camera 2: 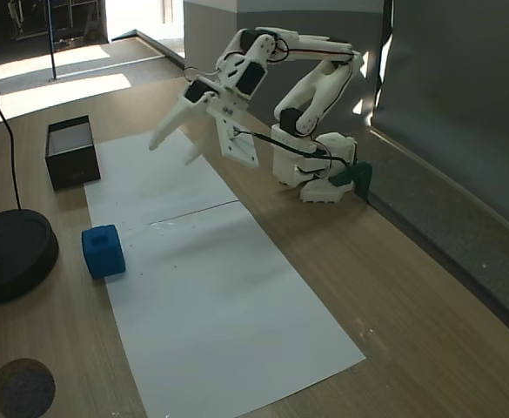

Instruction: Grab a blue square and put it in the box.

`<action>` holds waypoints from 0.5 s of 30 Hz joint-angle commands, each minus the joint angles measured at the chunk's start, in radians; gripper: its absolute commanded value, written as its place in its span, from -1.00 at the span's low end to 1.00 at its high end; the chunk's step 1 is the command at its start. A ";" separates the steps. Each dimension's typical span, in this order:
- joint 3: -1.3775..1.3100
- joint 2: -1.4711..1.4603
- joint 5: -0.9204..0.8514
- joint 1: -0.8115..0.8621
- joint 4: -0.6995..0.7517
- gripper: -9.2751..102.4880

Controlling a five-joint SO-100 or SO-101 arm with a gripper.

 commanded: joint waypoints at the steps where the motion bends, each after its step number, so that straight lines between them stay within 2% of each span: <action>1: -0.298 -0.255 -0.005 0.000 0.054 -0.37; 8: -0.879 -0.715 0.006 -0.008 0.275 -0.31; 15: -1.256 -1.046 0.043 -0.018 0.433 -0.31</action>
